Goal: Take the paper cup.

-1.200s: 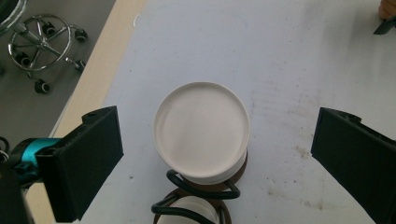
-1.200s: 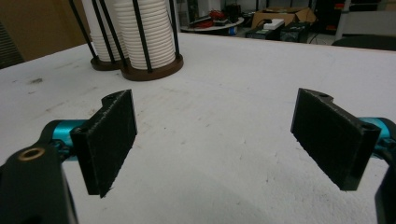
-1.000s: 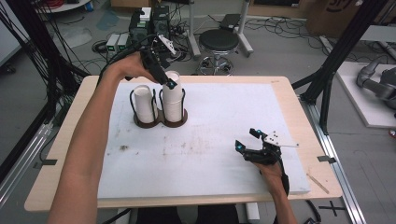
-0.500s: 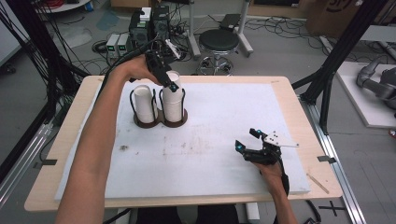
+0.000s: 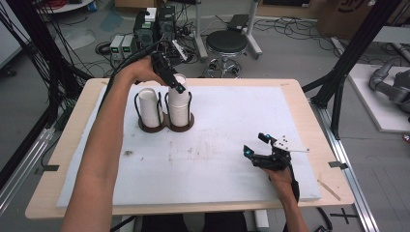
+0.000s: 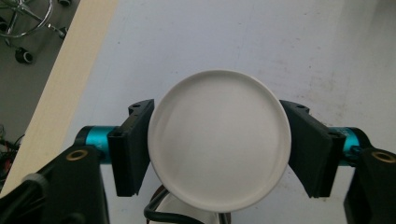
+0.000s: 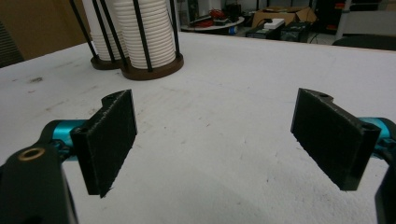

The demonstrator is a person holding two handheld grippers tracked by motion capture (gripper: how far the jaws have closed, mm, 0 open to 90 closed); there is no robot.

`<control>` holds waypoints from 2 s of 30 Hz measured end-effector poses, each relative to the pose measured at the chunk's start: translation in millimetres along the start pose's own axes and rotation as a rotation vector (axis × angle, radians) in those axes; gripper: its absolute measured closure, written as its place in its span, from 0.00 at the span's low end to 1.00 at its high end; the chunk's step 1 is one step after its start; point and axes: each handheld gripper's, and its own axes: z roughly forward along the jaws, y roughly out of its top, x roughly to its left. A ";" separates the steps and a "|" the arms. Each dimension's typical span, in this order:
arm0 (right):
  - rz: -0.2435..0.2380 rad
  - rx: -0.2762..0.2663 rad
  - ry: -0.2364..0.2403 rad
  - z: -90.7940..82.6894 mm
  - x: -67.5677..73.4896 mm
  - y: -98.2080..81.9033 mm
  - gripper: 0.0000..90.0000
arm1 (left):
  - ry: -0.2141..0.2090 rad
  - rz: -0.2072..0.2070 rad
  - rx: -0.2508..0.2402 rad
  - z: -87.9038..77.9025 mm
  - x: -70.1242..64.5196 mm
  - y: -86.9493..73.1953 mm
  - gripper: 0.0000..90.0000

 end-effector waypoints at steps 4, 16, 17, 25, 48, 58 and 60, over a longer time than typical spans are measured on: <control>0.005 0.002 0.001 0.2 0.4 0.0 0.16 | 0.000 0.000 0.003 0.0 0.3 0.4 0.35; 0.005 0.007 0.002 0.1 0.6 0.0 0.16 | 0.002 -0.014 0.010 -0.4 -0.1 1.5 0.36; 0.004 0.006 0.002 0.1 0.5 0.0 0.16 | 0.004 -0.011 0.009 -0.8 0.4 1.7 0.36; 0.000 0.006 0.003 0.4 0.1 0.1 0.16 | 0.005 -0.040 -0.021 -7.6 1.2 1.2 0.36; -0.003 0.016 0.000 1.0 0.6 0.5 0.16 | 0.083 -0.095 -0.147 -50.4 -3.9 7.4 0.37; -0.003 0.016 0.002 1.1 0.6 0.5 0.16 | 0.132 -0.109 -0.223 -76.7 -8.9 12.4 0.38; -0.003 0.016 0.002 1.1 0.6 0.5 0.16 | 0.139 -0.107 -0.228 -79.6 -9.7 11.3 0.38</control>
